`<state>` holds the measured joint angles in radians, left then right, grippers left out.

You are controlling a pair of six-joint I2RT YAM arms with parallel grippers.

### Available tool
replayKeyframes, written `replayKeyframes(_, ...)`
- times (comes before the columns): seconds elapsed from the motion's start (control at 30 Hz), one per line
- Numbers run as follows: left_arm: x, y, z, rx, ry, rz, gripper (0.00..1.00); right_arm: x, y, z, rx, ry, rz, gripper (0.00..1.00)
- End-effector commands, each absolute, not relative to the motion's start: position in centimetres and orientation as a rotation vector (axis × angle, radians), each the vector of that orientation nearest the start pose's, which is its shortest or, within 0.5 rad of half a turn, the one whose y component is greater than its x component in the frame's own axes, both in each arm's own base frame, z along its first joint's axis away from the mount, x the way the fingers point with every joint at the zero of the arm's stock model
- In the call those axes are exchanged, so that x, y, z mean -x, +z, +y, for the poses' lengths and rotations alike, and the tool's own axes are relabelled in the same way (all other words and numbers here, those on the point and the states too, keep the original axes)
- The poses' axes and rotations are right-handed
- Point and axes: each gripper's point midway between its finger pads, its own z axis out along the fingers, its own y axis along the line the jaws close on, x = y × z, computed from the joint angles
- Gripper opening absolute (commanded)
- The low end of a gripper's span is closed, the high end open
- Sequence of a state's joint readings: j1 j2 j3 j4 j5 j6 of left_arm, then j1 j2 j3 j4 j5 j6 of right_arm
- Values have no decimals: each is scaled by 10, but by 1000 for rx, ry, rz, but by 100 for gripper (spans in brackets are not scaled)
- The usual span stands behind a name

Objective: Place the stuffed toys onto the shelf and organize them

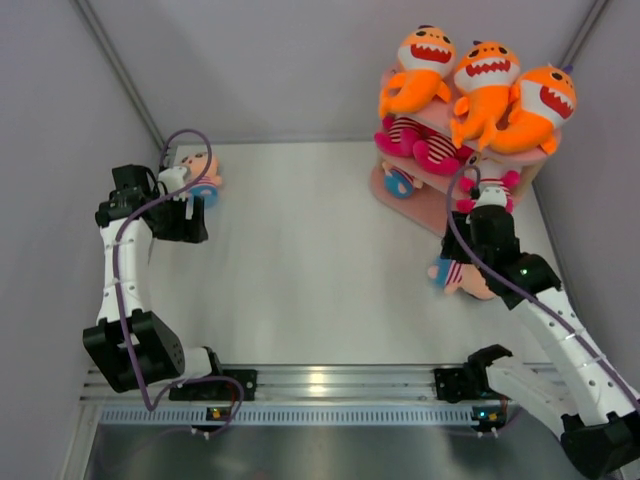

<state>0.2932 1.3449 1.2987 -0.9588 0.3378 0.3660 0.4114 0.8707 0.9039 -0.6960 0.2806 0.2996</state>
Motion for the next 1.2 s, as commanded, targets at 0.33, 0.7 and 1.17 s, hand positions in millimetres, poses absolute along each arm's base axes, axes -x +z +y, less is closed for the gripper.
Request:
replayKeyframes(0.33, -304, 204, 44, -247, -152, 2449, 86, -318, 267, 17, -242, 41, 1930, 46)
replayKeyframes(0.7, -304, 203, 47, -243, -133, 2457, 86, -362, 277, 33, -208, 121, 1822, 43)
replayKeyframes(1.17, -305, 199, 48, -241, -139, 2468, 86, -356, 260, 43, -155, 155, 1904, 47)
